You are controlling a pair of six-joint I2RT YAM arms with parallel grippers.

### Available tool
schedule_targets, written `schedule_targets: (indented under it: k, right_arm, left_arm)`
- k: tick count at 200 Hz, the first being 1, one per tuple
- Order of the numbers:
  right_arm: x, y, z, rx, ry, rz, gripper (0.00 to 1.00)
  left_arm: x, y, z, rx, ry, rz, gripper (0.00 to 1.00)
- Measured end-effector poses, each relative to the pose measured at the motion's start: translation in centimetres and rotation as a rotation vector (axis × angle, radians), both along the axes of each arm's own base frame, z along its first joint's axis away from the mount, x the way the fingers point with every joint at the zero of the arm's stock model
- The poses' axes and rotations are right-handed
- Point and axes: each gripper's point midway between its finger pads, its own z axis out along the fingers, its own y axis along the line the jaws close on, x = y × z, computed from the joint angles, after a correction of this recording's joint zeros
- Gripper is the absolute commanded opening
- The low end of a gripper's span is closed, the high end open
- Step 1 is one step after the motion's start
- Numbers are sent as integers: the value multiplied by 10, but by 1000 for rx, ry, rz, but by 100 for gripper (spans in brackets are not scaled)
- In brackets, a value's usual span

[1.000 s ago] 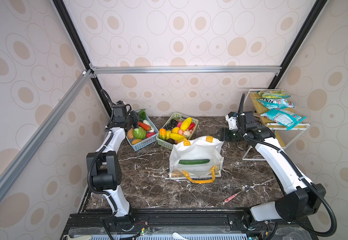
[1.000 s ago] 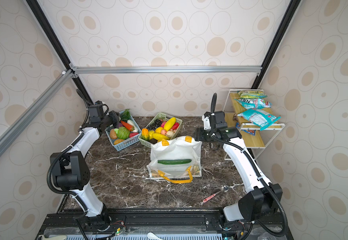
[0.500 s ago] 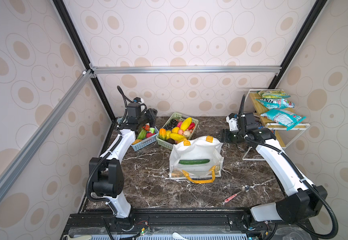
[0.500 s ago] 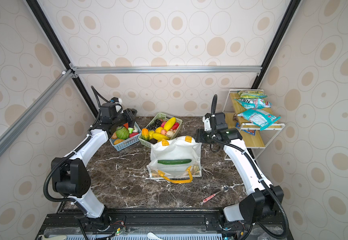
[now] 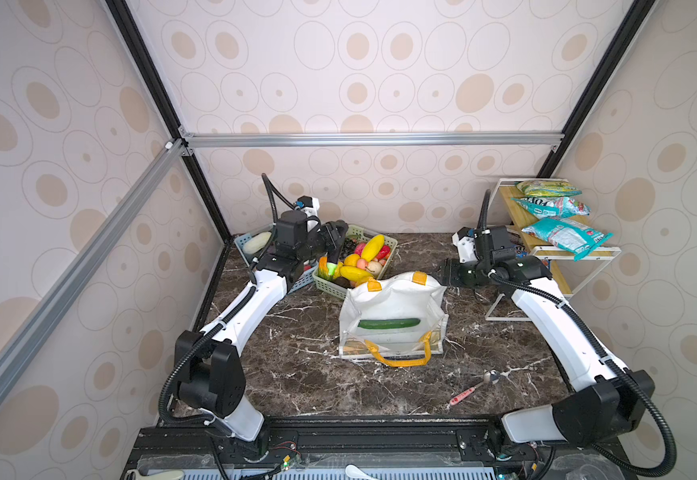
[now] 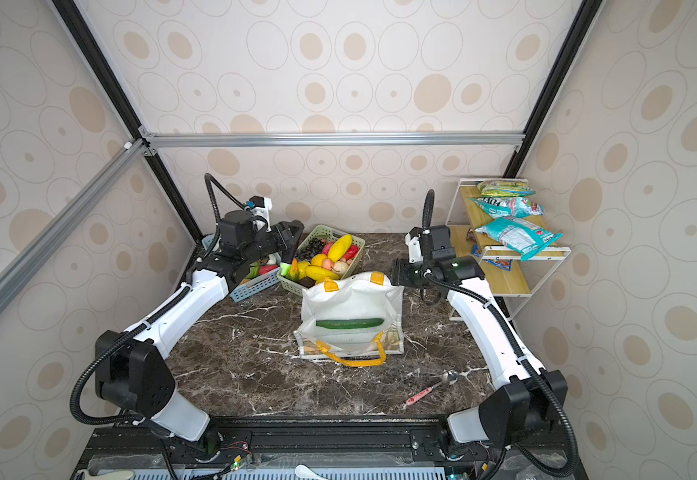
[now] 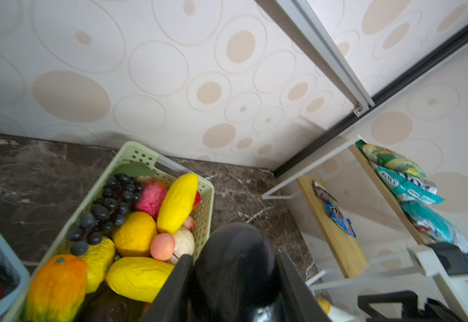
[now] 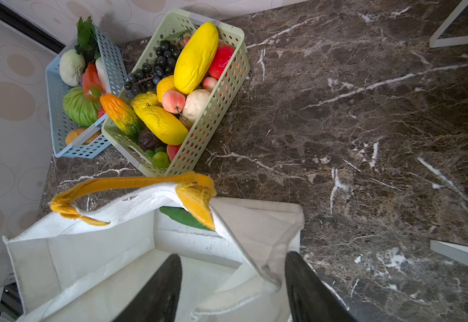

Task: Place the food into the grocery bag and tie it
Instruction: 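Lift the eggplant with the left gripper and carry it toward the tote, then lower the eggplant with the left gripper into the white tote opening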

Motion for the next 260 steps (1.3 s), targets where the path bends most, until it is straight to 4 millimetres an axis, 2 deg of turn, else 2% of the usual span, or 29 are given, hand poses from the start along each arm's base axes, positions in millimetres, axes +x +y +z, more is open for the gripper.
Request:
schedule_targets:
  k: [73, 127, 180, 212, 260]
  right_arm:
    - [2, 1, -6, -3, 15, 2, 62]
    - [2, 1, -6, -3, 16, 2, 62]
    - [2, 1, -6, -3, 15, 2, 62]
    - [3, 1, -7, -2, 20, 3, 62]
    - [4, 2, -9, 0, 24, 5, 62]
  left_arm:
    - [-36, -60, 2, -16, 2, -132, 43]
    - [-62, -97, -2, 5, 3, -226, 43]
    - [-81, -134, -28, 75, 22, -329, 43]
    - [-91, -147, -45, 123, 43, -371, 43]
    - [-110, -167, -53, 204, 13, -439, 43]
